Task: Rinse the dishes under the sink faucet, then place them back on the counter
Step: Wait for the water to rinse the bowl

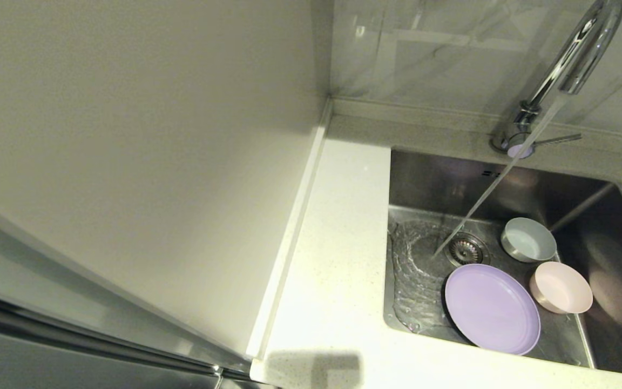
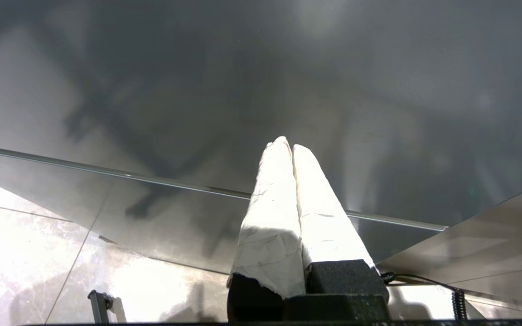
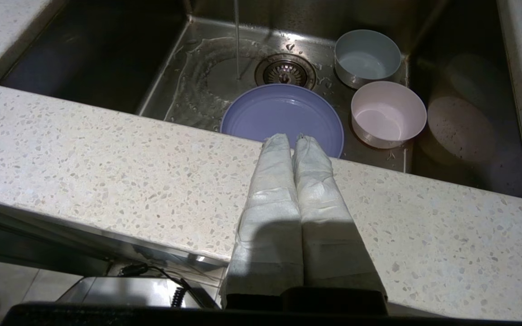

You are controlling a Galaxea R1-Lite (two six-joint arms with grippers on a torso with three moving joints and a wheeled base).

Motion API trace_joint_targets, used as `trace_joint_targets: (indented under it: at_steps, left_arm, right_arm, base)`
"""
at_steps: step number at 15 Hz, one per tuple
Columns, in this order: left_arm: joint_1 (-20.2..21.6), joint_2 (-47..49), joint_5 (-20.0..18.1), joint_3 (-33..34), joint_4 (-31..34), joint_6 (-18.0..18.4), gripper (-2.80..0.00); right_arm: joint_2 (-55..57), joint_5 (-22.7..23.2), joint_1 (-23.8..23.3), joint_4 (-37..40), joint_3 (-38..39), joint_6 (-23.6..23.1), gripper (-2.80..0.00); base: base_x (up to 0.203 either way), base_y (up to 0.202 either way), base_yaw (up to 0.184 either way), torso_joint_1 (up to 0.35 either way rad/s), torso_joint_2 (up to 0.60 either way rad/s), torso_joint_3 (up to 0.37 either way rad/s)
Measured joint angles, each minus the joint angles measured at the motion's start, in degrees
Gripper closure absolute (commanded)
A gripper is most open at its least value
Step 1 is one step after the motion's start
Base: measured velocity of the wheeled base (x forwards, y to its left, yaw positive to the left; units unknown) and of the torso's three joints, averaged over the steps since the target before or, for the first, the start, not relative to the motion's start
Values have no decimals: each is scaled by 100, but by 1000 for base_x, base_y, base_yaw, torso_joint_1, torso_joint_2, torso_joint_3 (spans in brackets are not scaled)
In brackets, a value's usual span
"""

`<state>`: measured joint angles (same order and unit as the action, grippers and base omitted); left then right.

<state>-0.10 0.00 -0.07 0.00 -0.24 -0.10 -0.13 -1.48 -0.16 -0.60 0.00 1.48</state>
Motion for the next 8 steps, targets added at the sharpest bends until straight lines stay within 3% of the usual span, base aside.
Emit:
trace_joint_targets:
  at_steps: [8]
  left_arm:
    - [0,0,2,0,1,1,0]
  right_arm:
    - [2,0,-2,0,0,0,0]
  base:
    - [0,0,0,0,0,0]
